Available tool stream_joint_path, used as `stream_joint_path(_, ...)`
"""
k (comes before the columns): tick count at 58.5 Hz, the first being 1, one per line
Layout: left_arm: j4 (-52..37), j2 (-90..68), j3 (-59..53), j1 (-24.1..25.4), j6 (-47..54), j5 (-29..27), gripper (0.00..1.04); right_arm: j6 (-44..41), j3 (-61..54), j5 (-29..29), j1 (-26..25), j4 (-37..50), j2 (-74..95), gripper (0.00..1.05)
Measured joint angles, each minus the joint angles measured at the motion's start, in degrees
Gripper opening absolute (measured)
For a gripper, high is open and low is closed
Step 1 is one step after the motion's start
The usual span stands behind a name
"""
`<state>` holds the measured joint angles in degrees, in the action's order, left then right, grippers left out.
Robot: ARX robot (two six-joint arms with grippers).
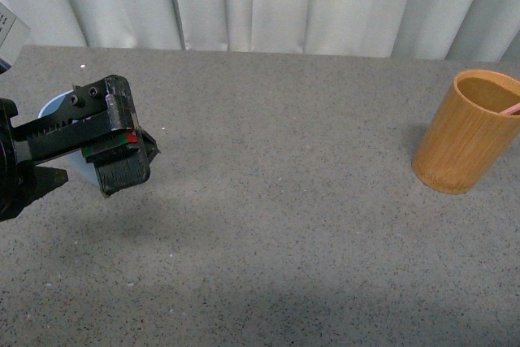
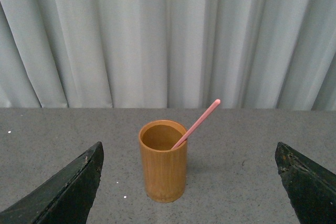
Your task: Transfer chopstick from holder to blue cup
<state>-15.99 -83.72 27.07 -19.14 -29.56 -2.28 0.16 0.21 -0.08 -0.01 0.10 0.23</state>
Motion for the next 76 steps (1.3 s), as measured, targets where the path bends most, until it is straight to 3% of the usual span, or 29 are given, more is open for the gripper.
stream_joint_path(76, 3.50, -15.80, 13.00, 13.90, -10.91, -5.27, 0.98, 0.00, 0.00, -0.02, 0.00, 0.00, 0.00, 0.95)
